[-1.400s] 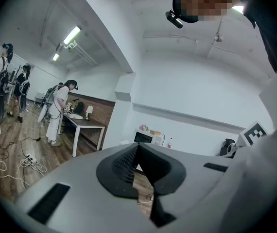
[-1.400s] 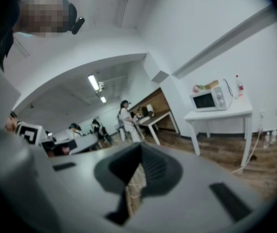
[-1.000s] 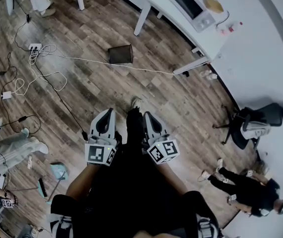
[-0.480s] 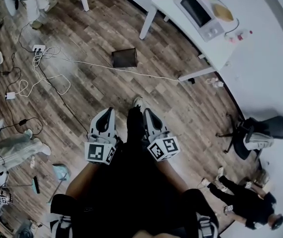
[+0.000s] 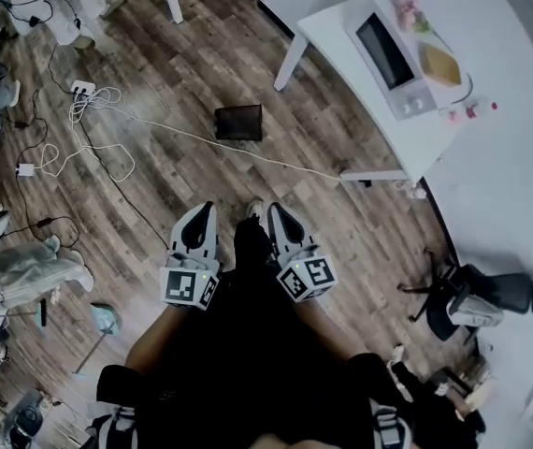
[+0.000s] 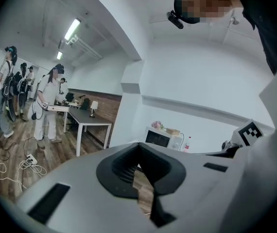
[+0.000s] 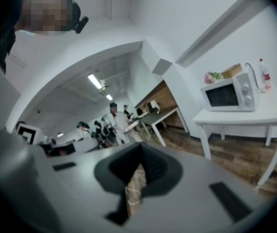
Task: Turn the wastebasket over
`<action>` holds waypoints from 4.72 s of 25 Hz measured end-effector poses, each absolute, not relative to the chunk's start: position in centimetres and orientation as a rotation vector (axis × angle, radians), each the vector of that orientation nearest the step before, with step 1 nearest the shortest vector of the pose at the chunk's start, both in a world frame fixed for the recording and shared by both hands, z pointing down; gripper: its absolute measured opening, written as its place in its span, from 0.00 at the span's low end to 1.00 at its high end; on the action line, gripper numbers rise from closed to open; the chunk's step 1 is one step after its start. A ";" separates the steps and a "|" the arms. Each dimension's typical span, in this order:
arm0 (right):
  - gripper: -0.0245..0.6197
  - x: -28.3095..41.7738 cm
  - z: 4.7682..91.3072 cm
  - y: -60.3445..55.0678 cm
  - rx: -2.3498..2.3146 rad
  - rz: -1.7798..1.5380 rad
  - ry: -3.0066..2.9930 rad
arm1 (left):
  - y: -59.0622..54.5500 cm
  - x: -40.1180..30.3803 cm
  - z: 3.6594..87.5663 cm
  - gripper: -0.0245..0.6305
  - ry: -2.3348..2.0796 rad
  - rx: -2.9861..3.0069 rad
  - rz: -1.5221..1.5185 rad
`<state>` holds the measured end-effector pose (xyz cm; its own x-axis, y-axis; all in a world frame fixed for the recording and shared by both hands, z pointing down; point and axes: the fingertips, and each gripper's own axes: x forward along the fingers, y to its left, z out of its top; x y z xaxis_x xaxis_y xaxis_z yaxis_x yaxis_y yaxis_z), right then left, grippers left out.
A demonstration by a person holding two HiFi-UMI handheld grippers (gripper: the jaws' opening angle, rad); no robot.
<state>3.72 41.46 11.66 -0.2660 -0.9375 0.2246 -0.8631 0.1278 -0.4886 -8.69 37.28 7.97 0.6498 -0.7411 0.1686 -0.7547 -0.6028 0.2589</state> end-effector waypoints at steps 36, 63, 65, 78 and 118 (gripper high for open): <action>0.09 14.4 23.4 17.8 -1.810 -1.044 2.336 | 13.8 0.4 12.0 0.09 -1.270 2.458 0.098; 0.11 14.7 61.3 13.8 -1.917 -1.751 2.294 | 4.6 1.3 27.3 0.09 -1.229 2.273 0.163; 0.21 14.9 64.1 13.7 -1.940 -1.804 2.279 | 4.3 1.1 28.9 0.09 -1.220 2.258 0.167; 0.28 15.3 83.0 16.6 -1.967 -2.029 2.289 | 3.6 -0.7 38.7 0.09 -1.240 2.206 0.216; 0.19 16.4 95.7 9.1 -1.784 -2.024 2.481 | 2.3 -3.9 48.0 0.09 -1.269 2.114 0.232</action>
<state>16.36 9.14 95.74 -0.4238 -0.3383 0.8402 -0.8910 -0.0111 -0.4539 -3.92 2.28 48.03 0.5150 -0.7238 0.4591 -0.8394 -0.3174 0.4412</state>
